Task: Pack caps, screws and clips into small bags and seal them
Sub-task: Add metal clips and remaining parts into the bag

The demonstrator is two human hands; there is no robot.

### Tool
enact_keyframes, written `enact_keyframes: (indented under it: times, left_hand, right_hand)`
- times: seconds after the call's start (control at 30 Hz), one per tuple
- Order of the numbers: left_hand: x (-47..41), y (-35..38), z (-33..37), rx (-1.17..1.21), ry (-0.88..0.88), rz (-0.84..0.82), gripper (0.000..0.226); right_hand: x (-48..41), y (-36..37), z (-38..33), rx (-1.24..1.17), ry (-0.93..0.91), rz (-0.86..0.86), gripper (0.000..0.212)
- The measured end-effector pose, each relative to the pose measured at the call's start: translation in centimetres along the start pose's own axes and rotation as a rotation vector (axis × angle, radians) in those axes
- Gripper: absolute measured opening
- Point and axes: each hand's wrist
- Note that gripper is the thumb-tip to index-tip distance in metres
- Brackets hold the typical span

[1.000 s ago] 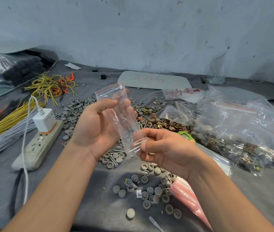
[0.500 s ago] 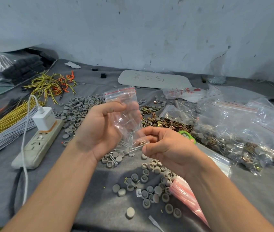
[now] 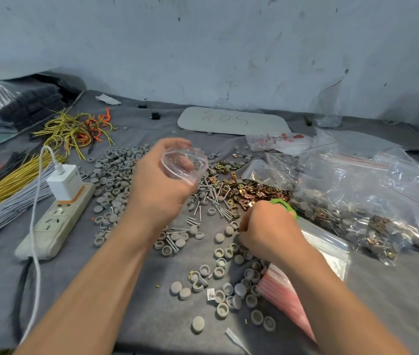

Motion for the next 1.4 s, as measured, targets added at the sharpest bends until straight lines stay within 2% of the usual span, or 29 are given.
enact_keyframes:
  times: [0.07, 0.13, 0.2, 0.3, 0.37, 0.43, 0.5, 0.57, 0.67, 0.73, 0.83, 1.17, 1.3, 1.37, 1.4]
  left_hand:
    - [0.1, 0.7, -0.7, -0.255, 0.042, -0.032, 0.055]
    - [0.5, 1.6, -1.4, -0.522, 0.064, -0.092, 0.055]
    - [0.9, 2.5, -1.8, -0.668, 0.076, -0.133, 0.051]
    - [0.8, 3.0, -2.1, -0.7, 0.063, -0.166, 0.049]
    - [0.7, 3.0, -2.0, -0.709, 0.047, -0.17, 0.05]
    - [0.7, 3.0, -2.0, -0.712, 0.034, -0.174, 0.05]
    - [0.9, 3.1, -2.0, -0.717, 0.026, -0.186, 0.05]
    - [0.9, 3.2, -2.0, -0.72, 0.024, -0.191, 0.048]
    - [1.0, 3.5, -2.0, -0.728, 0.031, -0.2, 0.048]
    - [1.1, 3.5, -2.1, -0.742, 0.022, -0.212, 0.054]
    - [1.2, 3.6, -2.2, -0.732, 0.01, -0.227, 0.055]
    - [0.9, 3.8, -2.5, -0.639, 0.005, -0.247, 0.044]
    - [0.7, 3.7, -2.5, -0.604, -0.011, -0.24, 0.039]
    - [0.6, 3.6, -2.4, -0.57, -0.025, -0.226, 0.036]
    - [0.6, 3.5, -2.4, -0.547, -0.033, -0.213, 0.035]
  right_hand:
    - [0.0, 0.2, -0.4, 0.038, 0.012, -0.007, 0.0]
    - [-0.1, 0.1, -0.9, 0.077, 0.015, -0.03, 0.008]
    - [-0.3, -0.1, -1.3, 0.108, 0.015, -0.09, 0.019]
    - [-0.4, -0.1, -1.4, 0.101, -0.005, -0.167, 0.03]
    - [-0.4, 0.2, -1.2, 0.074, -0.029, -0.165, 0.024]
    - [-0.3, 0.2, -0.8, 0.047, -0.062, -0.128, 0.008]
    - [-0.4, -0.1, -0.1, -0.017, -0.077, -0.075, 0.018]
    - [-0.7, -0.8, 0.4, -0.233, -0.062, 0.041, 0.024]
    - [-1.0, -2.0, 0.9, -0.948, -0.034, 0.214, 0.016]
    - [-1.0, -2.2, 0.9, -1.334, -0.02, 0.192, 0.012]
    - [-0.9, -2.0, 0.7, -1.517, 0.027, 0.124, 0.014]
    - [-1.1, -1.4, 0.0, -1.305, -0.057, 0.121, 0.013]
    - [-1.2, -1.8, 0.9, -1.351, -0.008, 0.254, 0.018]
    - [-1.3, -2.2, 1.8, -1.196, 0.046, 0.378, 0.023]
    - [-1.4, -2.2, 2.3, -0.995, 0.069, 0.425, 0.024]
Point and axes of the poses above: each hand's wrist, its own x-axis away from the middle knuckle, its own y-axis out of the palm, z = x × y, and after that the axes turned 7 degrees about -y, right-handed
